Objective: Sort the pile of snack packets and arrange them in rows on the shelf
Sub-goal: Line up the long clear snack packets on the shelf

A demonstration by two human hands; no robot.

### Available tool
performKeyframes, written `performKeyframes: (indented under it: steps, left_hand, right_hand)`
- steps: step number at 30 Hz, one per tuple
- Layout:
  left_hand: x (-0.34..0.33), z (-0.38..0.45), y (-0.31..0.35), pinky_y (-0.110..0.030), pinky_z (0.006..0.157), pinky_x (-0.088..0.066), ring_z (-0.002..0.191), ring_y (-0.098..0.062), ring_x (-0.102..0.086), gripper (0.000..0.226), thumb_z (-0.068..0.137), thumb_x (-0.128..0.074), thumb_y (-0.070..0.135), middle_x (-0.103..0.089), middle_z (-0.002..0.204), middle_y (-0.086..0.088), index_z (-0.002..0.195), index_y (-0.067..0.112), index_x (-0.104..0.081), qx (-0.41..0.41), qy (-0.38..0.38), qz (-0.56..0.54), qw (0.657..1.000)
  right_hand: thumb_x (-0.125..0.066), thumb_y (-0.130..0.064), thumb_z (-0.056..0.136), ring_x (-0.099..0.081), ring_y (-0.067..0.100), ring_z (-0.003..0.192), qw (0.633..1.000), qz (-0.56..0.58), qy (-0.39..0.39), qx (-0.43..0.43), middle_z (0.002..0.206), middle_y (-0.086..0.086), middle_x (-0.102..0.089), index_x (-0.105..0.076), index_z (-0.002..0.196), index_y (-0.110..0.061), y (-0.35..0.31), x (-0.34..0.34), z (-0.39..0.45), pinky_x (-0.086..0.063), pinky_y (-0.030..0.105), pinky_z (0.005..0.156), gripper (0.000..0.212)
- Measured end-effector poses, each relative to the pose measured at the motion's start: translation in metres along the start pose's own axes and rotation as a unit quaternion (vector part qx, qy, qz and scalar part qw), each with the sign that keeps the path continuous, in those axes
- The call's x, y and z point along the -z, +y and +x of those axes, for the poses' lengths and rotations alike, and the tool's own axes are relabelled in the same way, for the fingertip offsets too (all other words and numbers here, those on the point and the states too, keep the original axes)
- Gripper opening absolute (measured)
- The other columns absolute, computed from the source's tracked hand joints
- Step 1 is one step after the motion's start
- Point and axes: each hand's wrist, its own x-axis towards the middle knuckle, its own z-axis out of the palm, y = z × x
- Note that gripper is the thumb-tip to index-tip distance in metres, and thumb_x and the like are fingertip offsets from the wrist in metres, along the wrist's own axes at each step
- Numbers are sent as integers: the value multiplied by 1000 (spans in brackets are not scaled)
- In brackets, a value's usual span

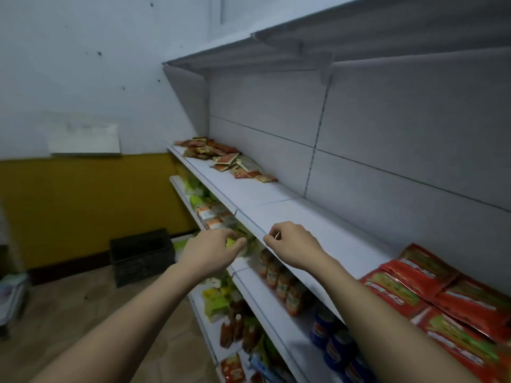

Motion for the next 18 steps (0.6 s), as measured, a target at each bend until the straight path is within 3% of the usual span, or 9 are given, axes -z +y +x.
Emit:
performKeyframes:
  steps: [6,10,18]
  left_hand:
    - [8,76,-78,-35,73,-59,88,-10,-65,53,95,-37,71,-71,107,8,120,33,-65,40,3,16,999]
    - [9,140,-110,-32,67,-58,82,-9,-64,47,96,-40,67,-70,101,10,115,34,-67,35,8,22,999]
    - [20,276,-164,-34,74,-57,97,-16,-65,41,97,-43,63,-71,112,5,115,35,-67,53,26,44,997]
  right_hand:
    - [-52,-41,94,-63,25,92,999,5,-16,38,96,2,-69,-68,97,-20,-48,-43,100,-53,37,78,27]
    - [-53,-43,94,-64,24,92,998,24,-28,50,98,2,-69,-68,99,-20,-55,-59,174,-54,37,79,28]
    - [-52,-36,96,-64,23,85,996,54,-27,58,93,2,-69,-68,98,-16,-64,-84,329,-54,36,75,25]
